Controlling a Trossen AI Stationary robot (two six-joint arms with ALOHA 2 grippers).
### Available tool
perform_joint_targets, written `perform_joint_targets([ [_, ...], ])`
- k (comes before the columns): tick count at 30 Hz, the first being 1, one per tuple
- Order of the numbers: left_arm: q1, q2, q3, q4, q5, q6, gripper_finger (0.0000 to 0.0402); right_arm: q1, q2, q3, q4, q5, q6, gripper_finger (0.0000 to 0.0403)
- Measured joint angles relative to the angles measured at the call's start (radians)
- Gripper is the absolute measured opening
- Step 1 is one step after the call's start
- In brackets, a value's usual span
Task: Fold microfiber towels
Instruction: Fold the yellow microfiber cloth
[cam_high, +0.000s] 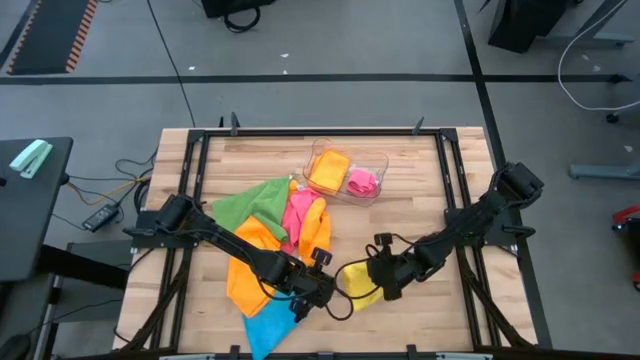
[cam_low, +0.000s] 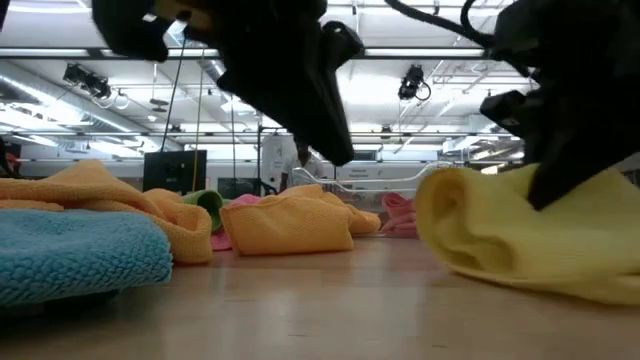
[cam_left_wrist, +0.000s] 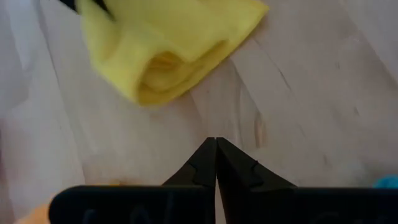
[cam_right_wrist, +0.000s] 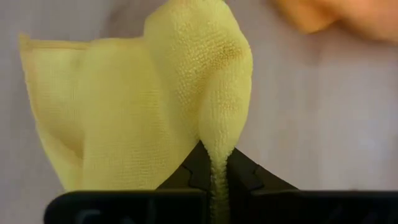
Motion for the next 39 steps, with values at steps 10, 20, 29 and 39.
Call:
perform_joint_targets([
  [10,-0.019,0.011,0.000,0.268,0.004,0.100,0.0041,-0.044,0.002,-0.046,0.086,-0.119,-0.083,0.0044],
  [20,0.000,0.099,0.000,0.417,0.030,0.137,0.0044,-0.043,-0.037,0.006,-0.015,-0.165,-0.025,0.0182],
  [29,0.047,0.202,0.001,0.642,0.031,0.140,0.0045,0.033,-0.169,-0.033,-0.033,-0.095,0.125,0.0193],
  [39,0.048,0.244,0.001,0.645,0.180,0.100,0.0032,0.169,-0.078,-0.099,0.017,-0.043,0.285,0.0188],
])
